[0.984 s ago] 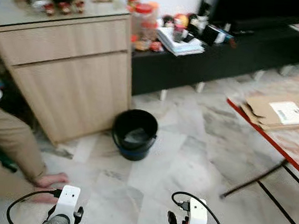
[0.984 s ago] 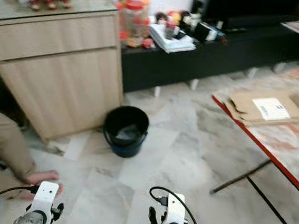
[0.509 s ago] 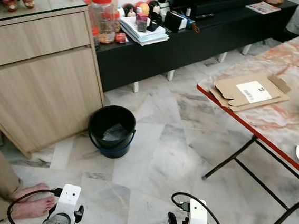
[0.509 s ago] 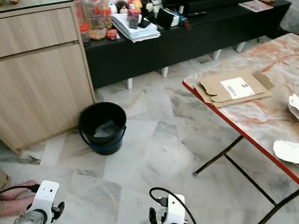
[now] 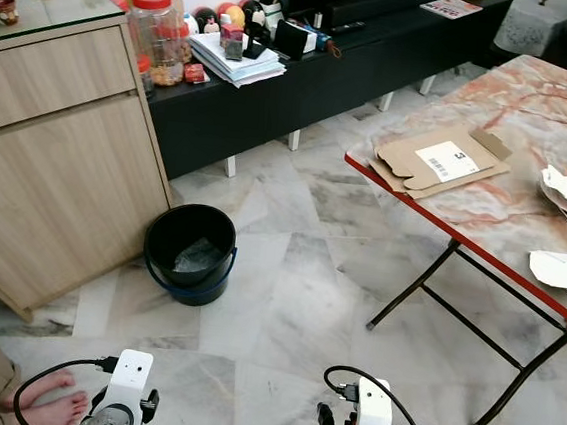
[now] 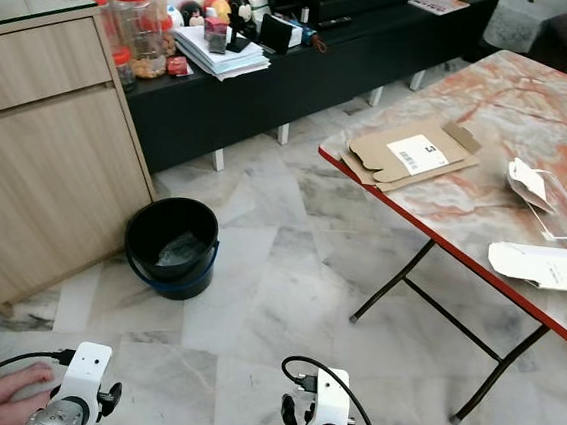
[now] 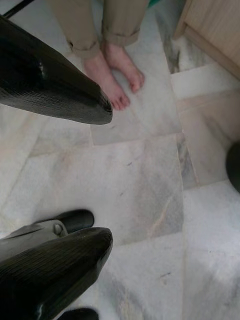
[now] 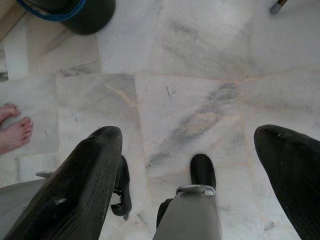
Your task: Picking trash to rubbish bin
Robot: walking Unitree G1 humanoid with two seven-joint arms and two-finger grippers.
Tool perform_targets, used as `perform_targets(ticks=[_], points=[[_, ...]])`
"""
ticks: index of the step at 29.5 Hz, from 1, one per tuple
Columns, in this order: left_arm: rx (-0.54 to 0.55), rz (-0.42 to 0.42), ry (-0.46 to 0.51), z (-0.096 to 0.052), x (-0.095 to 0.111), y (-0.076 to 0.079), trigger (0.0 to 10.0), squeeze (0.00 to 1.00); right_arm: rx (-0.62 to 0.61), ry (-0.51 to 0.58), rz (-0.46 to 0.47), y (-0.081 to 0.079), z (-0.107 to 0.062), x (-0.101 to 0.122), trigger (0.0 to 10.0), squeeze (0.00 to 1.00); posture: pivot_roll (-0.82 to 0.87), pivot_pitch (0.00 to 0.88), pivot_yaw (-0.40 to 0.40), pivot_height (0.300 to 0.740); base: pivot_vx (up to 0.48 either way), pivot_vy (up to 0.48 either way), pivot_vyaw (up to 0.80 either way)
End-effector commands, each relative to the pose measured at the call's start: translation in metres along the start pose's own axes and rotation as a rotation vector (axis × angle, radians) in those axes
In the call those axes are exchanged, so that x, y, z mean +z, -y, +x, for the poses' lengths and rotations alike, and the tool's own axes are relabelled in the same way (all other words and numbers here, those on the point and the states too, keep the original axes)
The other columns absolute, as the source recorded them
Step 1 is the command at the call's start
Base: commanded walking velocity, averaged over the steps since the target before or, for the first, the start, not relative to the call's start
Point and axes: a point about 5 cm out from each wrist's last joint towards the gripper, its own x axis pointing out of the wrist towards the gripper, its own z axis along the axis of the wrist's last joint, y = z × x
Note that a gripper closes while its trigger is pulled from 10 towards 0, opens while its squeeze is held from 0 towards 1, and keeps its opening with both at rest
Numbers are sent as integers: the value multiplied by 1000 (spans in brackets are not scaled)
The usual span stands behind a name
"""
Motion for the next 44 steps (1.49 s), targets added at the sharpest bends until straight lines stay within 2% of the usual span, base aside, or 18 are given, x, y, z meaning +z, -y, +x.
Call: perform_targets(ticks=[1,4,35,44], points=[[14,38,-14,-1,-3,-2,10000,0,0,-19,-5,-1,0,-4,10000,0,127,104,7,740,0,-480,-788],[24,44,-24,-1,-5,-3,10000,0,-1,-18,-7,-1,-1,-4,10000,0,126,105,6,740,0,-480,-788],[24,43,-19,-1,-4,-2,10000,0,0,-20,-13,0,-1,-4,10000,0,128,104,5,740,0,0,-788],[22,39,-24,-1,-5,-2,10000,0,1,-20,-14,-1,-1,-4,10000,0,130,104,5,740,0,-151,-788]])
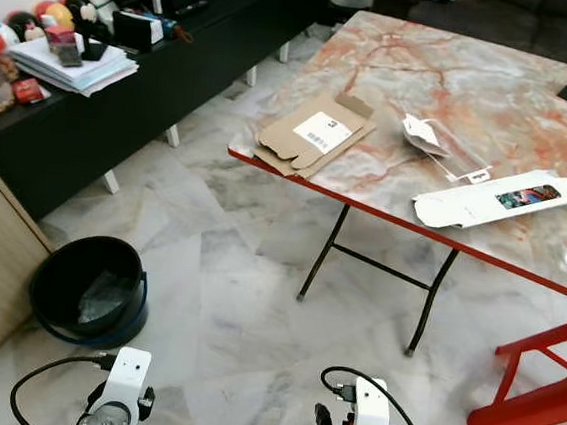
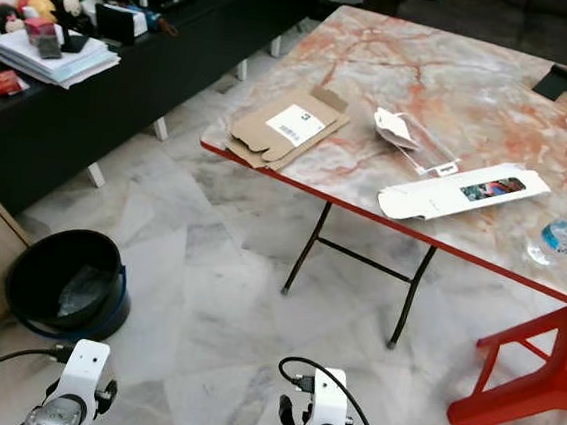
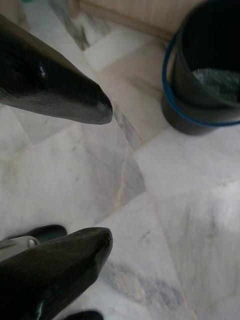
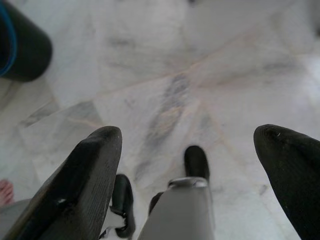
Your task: Picking trash to rubbish bin
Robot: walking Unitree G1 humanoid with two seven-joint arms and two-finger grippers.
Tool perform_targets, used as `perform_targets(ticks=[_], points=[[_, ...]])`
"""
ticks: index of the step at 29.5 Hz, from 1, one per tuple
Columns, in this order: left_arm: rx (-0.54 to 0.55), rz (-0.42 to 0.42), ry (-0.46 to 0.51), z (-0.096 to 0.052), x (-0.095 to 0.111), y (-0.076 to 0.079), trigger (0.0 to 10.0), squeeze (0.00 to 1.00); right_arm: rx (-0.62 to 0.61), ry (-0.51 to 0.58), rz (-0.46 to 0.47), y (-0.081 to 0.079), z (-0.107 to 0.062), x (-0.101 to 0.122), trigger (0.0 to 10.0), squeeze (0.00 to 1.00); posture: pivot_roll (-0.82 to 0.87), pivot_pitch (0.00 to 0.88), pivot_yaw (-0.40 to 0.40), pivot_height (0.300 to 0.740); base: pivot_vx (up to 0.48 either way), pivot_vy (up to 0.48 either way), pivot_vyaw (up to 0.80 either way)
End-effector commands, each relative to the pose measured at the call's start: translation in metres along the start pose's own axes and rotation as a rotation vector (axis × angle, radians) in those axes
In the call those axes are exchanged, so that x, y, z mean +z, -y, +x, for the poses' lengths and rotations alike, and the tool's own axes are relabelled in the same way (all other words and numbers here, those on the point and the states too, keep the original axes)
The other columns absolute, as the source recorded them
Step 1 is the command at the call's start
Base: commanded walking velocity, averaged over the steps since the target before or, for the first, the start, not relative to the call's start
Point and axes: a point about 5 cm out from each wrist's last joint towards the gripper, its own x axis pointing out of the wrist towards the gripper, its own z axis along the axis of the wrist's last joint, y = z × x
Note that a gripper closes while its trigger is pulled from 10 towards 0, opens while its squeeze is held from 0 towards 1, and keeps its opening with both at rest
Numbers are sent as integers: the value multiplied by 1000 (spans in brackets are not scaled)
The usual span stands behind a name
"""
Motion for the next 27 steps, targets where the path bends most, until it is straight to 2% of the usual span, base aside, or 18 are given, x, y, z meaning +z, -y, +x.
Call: perform_targets(ticks=[1,4,6,12,27], points=[[0,19,-30,-2,-8,-1,10000,0,-1,-17,-2,-1,-1,-5,10000,0,130,105,6,740,0,0,-788],[0,21,-31,-2,-8,-1,10000,0,0,-18,-1,-1,-1,-5,10000,0,131,108,7,740,0,0,-788],[-4,43,-26,-2,-7,-1,10000,0,0,-18,0,-1,-1,-5,10000,0,131,107,7,740,0,-446,-788],[5,9,-32,-2,-8,-2,10000,0,0,-17,1,-2,-1,-5,10000,0,129,106,9,740,0,-345,-788],[4,29,-30,-2,-8,-3,10000,0,0,-17,3,-2,-1,-6,10000,0,124,96,18,740,0,0,-788]])
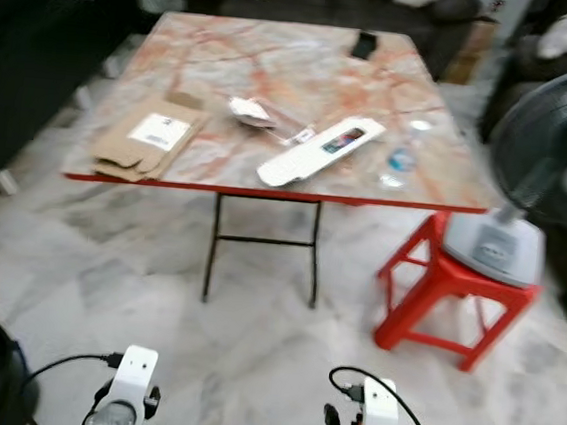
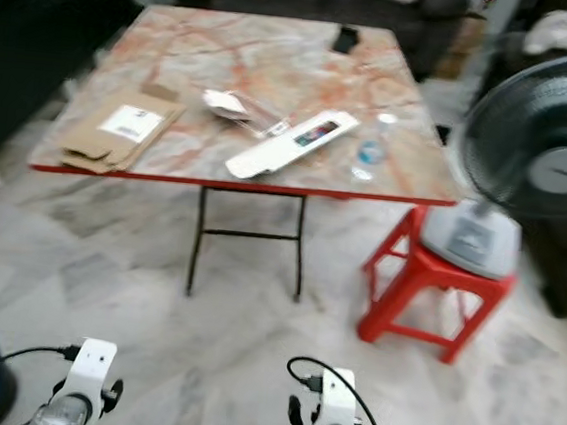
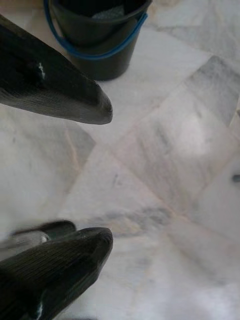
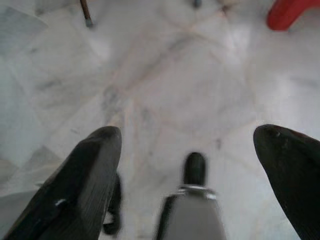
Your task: Picking trash to rubbish bin
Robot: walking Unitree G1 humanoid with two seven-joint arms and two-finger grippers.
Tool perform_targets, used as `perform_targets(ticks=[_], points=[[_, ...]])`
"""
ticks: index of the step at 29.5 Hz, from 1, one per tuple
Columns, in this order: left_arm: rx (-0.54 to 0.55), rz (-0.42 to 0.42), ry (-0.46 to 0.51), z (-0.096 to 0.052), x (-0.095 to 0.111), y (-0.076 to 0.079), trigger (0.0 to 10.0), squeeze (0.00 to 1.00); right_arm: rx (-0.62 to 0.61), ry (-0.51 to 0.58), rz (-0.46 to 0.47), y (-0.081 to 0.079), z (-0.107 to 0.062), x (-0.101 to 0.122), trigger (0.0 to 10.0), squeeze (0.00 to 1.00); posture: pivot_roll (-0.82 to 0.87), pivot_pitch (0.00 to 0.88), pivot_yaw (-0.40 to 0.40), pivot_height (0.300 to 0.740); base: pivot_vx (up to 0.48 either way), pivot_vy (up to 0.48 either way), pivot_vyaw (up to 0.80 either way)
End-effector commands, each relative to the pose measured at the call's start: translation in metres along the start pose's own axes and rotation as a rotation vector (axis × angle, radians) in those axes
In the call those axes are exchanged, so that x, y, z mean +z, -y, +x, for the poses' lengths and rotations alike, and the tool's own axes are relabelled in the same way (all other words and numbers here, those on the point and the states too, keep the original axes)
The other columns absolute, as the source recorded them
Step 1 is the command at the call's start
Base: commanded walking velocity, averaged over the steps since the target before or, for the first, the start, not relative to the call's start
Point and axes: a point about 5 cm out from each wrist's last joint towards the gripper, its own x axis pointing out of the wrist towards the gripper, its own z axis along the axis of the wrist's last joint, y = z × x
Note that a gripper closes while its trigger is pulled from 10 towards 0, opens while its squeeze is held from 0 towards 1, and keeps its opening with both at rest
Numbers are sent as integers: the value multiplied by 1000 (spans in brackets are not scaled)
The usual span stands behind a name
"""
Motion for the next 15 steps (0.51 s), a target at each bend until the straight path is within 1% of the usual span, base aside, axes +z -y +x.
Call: perform_targets(ticks=[1,5,8,12,15], points=[[-2,0,-12,0,-2,1,10000,0,-14,-10,1,5,-1,-3,10000,0,124,96,18,740,0,0,-788],[-4,0,-14,0,-2,1,10000,0,-15,-8,1,5,-1,-2,10000,0,123,89,22,740,0,0,-788],[-5,0,-15,-1,-3,1,10000,0,-14,2,-2,5,-1,-1,10000,0,122,88,23,740,0,0,0],[-6,0,-16,-1,-3,1,10000,0,-26,-11,-16,5,0,1,10000,0,123,85,23,740,0,0,0],[-5,-1,-17,-1,-3,1,10000,0,-16,16,-10,2,1,7,10000,0,122,84,24,740,0,0,0]])
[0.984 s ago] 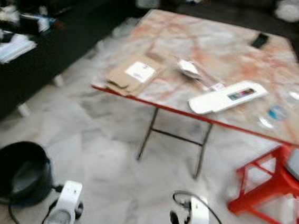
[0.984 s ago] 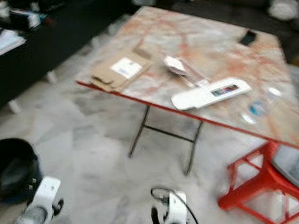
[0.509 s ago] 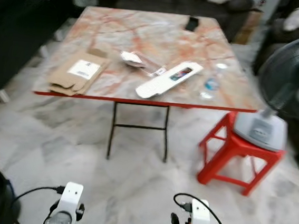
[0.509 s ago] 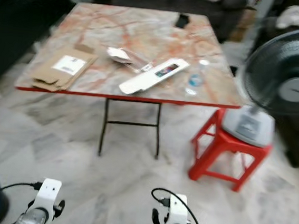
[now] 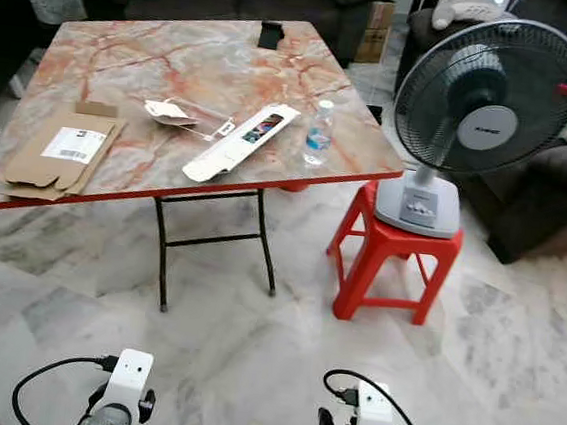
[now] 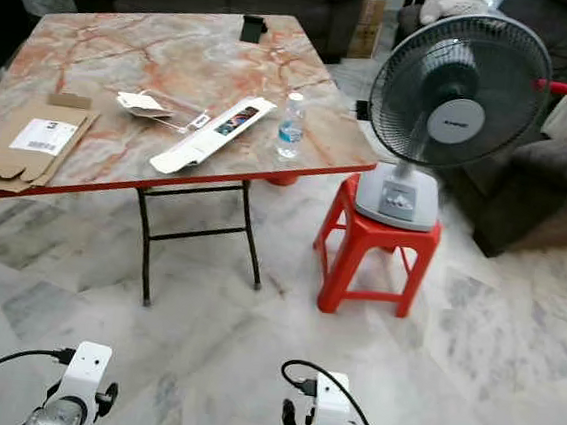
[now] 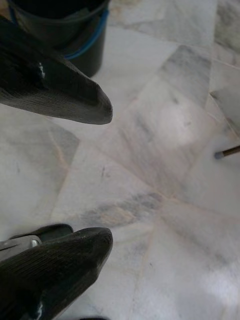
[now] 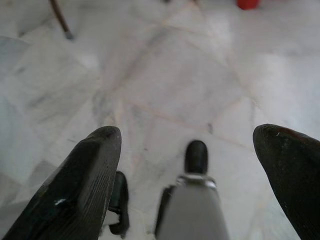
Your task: Picking trash to rubbish bin
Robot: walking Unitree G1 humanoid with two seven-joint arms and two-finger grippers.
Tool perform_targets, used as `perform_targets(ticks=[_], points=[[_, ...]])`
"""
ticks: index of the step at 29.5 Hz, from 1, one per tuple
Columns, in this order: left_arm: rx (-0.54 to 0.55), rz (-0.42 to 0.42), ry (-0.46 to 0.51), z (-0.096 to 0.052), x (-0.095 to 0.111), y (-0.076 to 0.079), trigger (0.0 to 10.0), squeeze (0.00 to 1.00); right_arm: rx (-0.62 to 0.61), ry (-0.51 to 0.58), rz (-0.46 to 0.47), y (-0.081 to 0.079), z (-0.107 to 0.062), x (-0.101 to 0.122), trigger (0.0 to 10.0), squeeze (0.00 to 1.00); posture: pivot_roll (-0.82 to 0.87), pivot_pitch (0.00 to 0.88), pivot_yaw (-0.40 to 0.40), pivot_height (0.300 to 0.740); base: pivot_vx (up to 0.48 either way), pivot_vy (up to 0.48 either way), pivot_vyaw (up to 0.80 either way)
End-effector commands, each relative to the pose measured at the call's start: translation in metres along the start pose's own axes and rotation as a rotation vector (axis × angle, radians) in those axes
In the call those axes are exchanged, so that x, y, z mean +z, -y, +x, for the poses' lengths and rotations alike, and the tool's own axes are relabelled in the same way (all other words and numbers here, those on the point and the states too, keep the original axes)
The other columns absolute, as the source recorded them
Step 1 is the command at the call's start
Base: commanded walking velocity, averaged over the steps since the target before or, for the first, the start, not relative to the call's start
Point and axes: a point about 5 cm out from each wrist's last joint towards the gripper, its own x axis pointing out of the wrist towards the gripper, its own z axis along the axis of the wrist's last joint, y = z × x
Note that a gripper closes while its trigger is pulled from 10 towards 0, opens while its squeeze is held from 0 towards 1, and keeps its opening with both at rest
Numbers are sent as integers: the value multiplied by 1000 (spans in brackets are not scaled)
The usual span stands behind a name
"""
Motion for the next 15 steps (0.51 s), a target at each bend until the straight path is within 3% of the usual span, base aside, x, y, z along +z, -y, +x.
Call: perform_targets(ticks=[1,7,15], points=[[5,3,-27,-1,-6,-3,10000,0,-2,11,-5,0,1,4,10000,0,122,84,24,740,0,0,0],[4,2,-30,-2,-8,-2,10000,0,4,24,-48,-3,3,11,10000,0,128,82,20,740,0,0,0],[62,4,37,-1,-1,-9,10000,0,45,152,-77,-11,6,43,10000,0,124,97,12,740,0,0,0]])
